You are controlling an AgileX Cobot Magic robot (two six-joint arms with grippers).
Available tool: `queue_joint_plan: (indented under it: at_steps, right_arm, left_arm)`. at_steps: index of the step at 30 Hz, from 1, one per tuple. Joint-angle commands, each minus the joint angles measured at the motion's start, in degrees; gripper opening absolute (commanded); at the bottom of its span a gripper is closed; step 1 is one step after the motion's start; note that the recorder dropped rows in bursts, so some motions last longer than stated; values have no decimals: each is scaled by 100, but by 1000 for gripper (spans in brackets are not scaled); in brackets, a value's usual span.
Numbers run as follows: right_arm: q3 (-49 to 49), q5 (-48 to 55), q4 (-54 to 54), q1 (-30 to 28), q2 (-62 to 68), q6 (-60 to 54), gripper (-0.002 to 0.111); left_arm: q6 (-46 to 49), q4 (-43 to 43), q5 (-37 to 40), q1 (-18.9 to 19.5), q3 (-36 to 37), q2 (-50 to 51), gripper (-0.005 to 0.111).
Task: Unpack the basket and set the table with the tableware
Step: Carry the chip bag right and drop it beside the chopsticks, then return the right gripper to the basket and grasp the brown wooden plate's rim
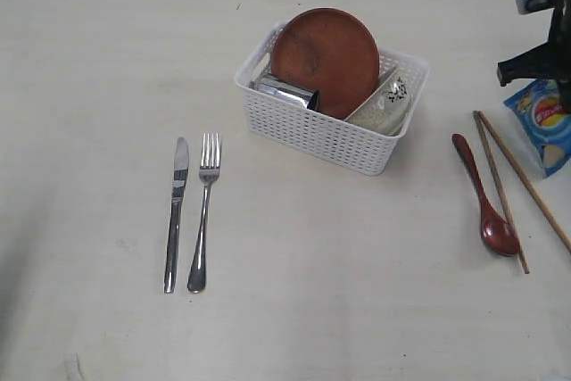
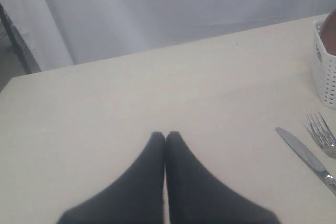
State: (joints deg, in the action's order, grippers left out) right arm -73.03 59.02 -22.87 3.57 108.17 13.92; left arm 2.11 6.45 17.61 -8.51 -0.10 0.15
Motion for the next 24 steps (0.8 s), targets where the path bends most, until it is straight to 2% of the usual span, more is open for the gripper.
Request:
queue_joint_plan:
  at_steps: [1, 3, 5, 10, 17, 20, 24]
  right_arm:
    - [44, -110, 584, -101, -20, -451, 32]
    - [44, -99, 584, -101, -20, -451, 45]
    - [44, -47, 584, -101, -20, -463, 51]
    - [-7, -2, 571, -60, -132, -501, 51]
    - [-765, 543, 592, 52, -462, -501, 51]
    - [-1049, 641, 635, 280, -604, -664, 51]
    - [-1313, 538, 869, 874, -726, -1057, 51]
  left_arm:
    - [-20, -26, -45, 31, 10, -15, 0]
    - [-20, -26, -45, 31, 10, -15, 0]
    - [-20, -26, -45, 31, 10, -15, 0]
    - [-20, -26, -45, 31, 10, -15, 0]
    - [-20, -26, -45, 31, 10, -15, 0]
    - [-20, -26, -45, 31, 10, -15, 0]
    - [-20, -26, -45, 31, 10, -15, 0]
